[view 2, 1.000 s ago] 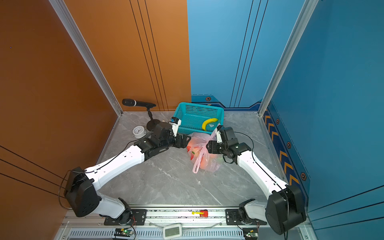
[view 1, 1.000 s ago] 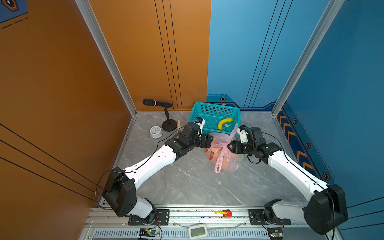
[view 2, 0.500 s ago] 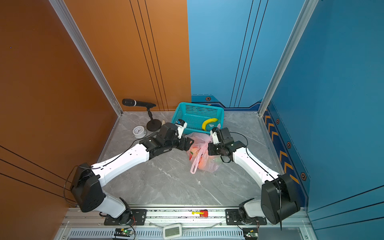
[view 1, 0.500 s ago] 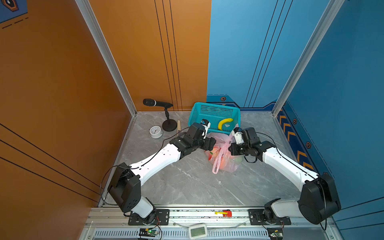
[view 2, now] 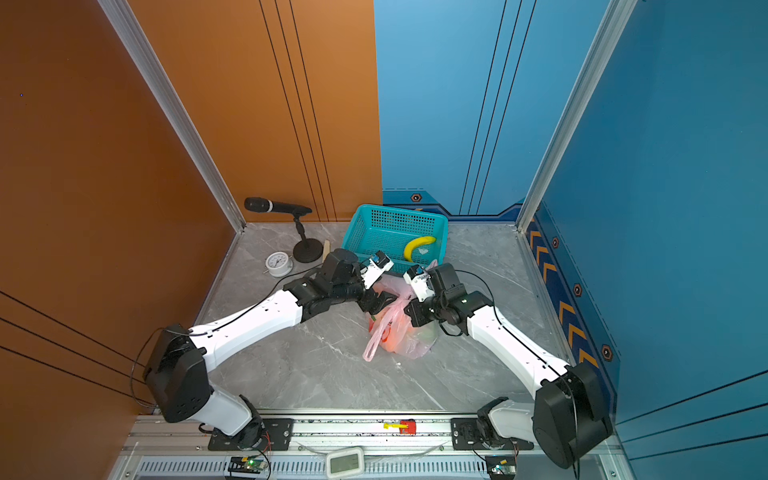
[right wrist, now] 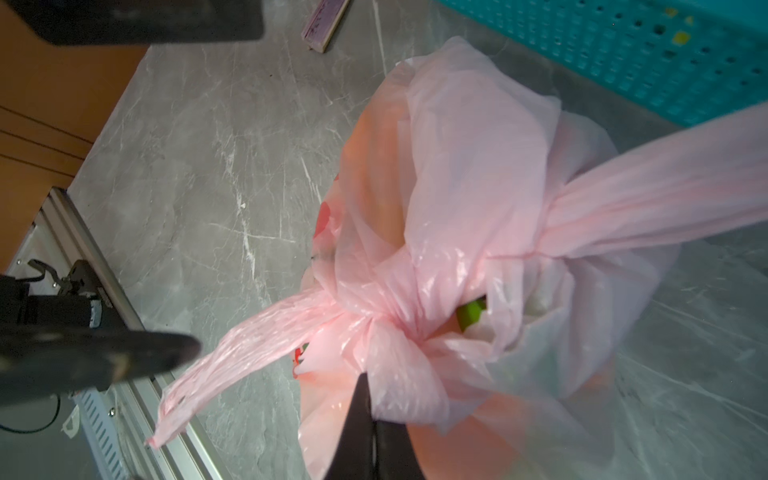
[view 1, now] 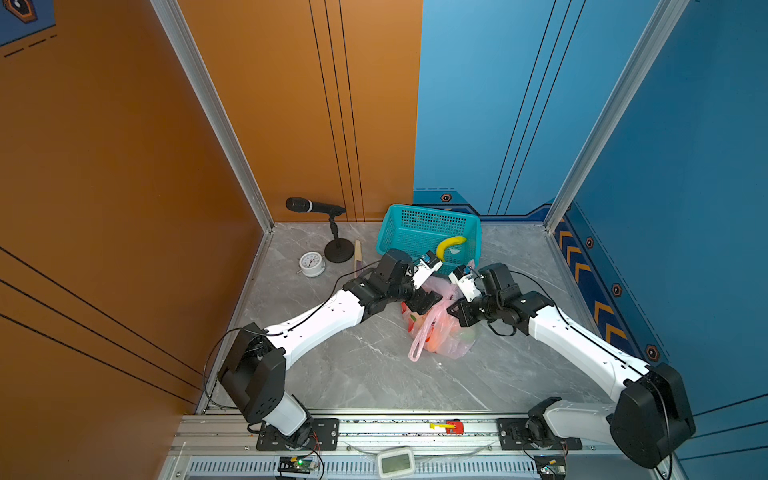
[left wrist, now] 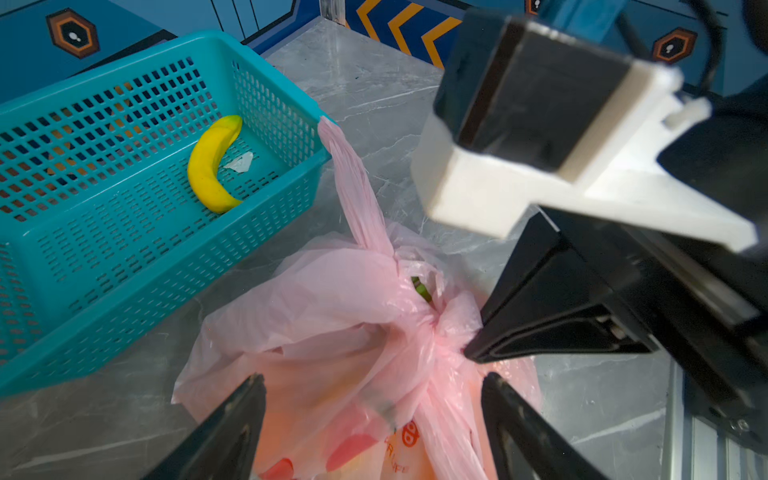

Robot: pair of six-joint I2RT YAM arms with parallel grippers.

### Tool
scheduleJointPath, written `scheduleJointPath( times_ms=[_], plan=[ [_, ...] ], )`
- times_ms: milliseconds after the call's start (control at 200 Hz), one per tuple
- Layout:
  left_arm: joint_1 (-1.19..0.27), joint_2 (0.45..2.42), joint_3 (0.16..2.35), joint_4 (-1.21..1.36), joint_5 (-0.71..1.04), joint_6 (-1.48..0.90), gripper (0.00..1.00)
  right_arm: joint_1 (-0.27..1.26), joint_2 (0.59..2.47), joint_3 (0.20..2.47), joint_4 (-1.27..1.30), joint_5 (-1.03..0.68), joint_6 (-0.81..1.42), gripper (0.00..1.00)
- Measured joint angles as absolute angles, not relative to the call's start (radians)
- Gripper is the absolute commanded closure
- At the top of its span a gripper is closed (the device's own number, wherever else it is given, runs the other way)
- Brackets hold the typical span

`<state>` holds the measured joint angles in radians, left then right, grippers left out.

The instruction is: Untie the knot of the plastic bag and take out the fruit

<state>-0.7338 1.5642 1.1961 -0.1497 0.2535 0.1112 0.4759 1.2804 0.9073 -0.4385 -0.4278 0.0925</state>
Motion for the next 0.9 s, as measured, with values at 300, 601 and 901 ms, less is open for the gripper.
scheduleJointPath(
  times_ms=[300, 601, 901],
  plan=[
    [-0.734, 1.623, 1.155, -0.138, 0.262, 0.116, 0.32, 0.499, 1.276, 0.894, -0.439, -0.442, 0.074, 1.00],
    [-0.734, 1.643, 1.127, -0.101, 0.281, 0.076, 0.36, 0.499, 1.276, 0.893, -0.439, -0.441, 0.074, 1.00],
    [-0.746, 1.671, 1.116, -0.063, 0.280, 0.049, 0.30, 0.500, 1.276, 0.888, -0.445, -0.425, 0.074, 1.00]
  ],
)
